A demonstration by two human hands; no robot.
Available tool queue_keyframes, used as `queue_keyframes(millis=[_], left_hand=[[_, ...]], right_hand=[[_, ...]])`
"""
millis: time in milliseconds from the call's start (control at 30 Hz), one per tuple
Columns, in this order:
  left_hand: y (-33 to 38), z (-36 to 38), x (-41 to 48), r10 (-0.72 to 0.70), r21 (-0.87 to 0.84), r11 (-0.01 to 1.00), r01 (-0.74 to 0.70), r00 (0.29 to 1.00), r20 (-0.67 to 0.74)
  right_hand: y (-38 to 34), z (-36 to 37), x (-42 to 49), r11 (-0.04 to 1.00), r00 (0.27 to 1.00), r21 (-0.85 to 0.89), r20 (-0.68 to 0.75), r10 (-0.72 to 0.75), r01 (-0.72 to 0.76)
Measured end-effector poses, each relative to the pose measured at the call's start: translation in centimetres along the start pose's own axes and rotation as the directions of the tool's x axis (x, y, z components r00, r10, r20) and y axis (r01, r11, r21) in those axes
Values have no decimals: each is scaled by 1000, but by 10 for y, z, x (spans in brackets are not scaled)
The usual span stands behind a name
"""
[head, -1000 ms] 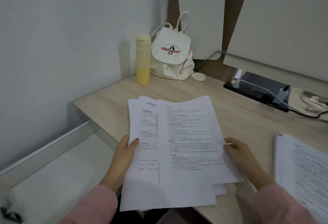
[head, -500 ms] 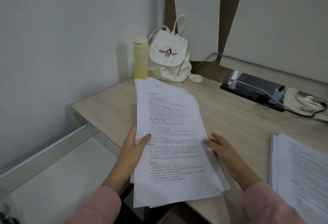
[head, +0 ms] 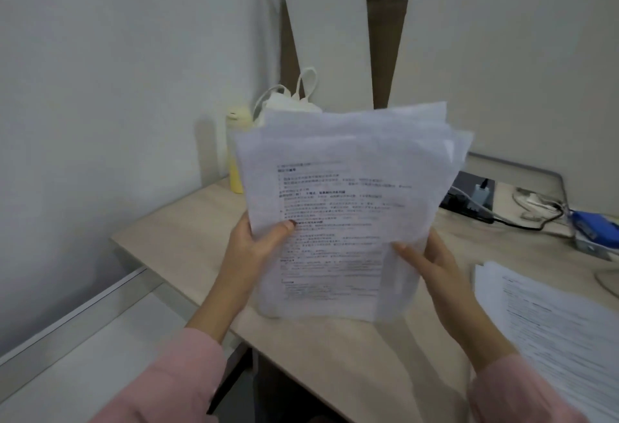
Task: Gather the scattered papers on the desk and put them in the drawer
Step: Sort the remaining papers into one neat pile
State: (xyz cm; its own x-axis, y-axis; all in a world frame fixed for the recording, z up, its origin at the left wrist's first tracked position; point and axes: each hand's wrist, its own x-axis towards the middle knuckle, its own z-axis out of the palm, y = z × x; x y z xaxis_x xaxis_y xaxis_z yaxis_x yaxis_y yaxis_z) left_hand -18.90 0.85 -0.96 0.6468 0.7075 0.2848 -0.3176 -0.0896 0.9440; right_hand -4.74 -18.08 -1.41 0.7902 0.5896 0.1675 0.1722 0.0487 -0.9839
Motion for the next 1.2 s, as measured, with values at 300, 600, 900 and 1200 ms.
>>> queue_keyframes(millis=[300, 600, 900, 1200], left_hand=[[-12, 13, -14, 41, 23, 999, -41, 999, 25], [-37, 17, -34, -30, 65, 998, 27, 998, 52], [-45, 45, -40, -92, 146, 986, 81, 993, 69], [-47, 150, -56, -317, 179, 945, 275, 906, 282]], right_hand=[[5, -7, -15, 998, 993, 61, -119, 3, 5], [12, -9, -25, 998, 985, 56, -168, 49, -40], [22, -32, -42, 977, 959, -54, -209, 192, -207], [10, -127, -95, 953, 867, -40, -429, 254, -299]])
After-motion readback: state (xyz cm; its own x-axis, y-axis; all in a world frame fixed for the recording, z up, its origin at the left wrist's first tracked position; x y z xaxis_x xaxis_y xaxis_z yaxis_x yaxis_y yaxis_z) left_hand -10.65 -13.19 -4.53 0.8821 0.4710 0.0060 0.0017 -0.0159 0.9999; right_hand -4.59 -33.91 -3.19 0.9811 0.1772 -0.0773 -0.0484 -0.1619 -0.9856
